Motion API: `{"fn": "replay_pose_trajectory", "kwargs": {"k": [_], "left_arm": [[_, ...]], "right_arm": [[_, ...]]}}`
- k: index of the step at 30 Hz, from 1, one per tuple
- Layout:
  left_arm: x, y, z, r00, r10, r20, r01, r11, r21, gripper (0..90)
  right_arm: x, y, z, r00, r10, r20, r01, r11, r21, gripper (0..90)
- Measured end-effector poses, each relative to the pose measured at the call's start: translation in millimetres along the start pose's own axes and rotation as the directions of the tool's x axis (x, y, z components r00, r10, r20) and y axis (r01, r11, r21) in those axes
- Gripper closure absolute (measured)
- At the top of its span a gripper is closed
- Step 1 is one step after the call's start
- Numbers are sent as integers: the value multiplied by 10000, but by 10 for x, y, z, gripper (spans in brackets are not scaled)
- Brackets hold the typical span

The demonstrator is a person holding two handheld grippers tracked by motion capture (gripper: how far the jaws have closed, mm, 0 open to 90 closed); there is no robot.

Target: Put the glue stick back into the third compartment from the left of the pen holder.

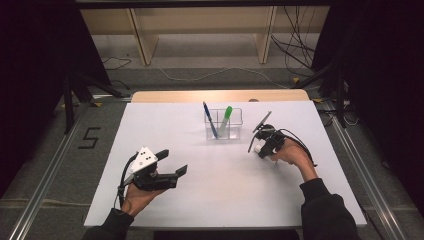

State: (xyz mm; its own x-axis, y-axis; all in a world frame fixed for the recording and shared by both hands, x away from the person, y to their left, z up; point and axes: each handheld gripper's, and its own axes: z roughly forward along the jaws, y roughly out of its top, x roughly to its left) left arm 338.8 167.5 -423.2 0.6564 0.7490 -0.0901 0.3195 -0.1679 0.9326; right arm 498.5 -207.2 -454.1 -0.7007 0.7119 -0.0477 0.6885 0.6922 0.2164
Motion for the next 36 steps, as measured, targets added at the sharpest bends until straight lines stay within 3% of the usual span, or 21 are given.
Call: {"fn": "replay_pose_trajectory", "kwargs": {"k": [12, 18, 19, 22, 24, 25, 28, 36], "left_arm": [[-4, -2, 1, 10000, 3, -4, -3, 10000, -2, 156], [7, -5, -11, 10000, -18, -39, 17, 10000, -48, 156], [10, -7, -13, 10000, -21, -29, 21, 10000, -63, 156], [18, -12, -16, 9998, -174, 22, 174, 9998, -126, 156], [21, -12, -19, 9998, -188, 26, 188, 9997, -148, 156], [24, -12, -23, 9998, -189, 34, 189, 9997, -142, 155], [28, -15, -26, 9998, -208, 38, 209, 9996, -178, 154], [29, -20, -26, 9996, -265, 15, 265, 9995, -188, 154]], "right_arm": [[31, 7, -25, 9996, -181, 239, 184, 9997, -140, 684], [5, -18, -172, 9997, 78, 230, -47, 9914, -1311, 685], [5, -18, -172, 9997, 78, 230, -47, 9914, -1311, 685], [-6, -32, -270, 9992, 363, 165, -317, 9745, -2220, 686], [-2, -34, -294, 9989, 422, 220, -357, 9697, -2416, 686], [-3, -41, -340, 9985, 535, 150, -471, 9576, -2842, 686], [-5, -46, -397, 9978, 647, 109, -570, 9371, -3444, 686], [-5, -50, -501, 9969, 784, 16, -690, 8861, -4583, 687]]}}
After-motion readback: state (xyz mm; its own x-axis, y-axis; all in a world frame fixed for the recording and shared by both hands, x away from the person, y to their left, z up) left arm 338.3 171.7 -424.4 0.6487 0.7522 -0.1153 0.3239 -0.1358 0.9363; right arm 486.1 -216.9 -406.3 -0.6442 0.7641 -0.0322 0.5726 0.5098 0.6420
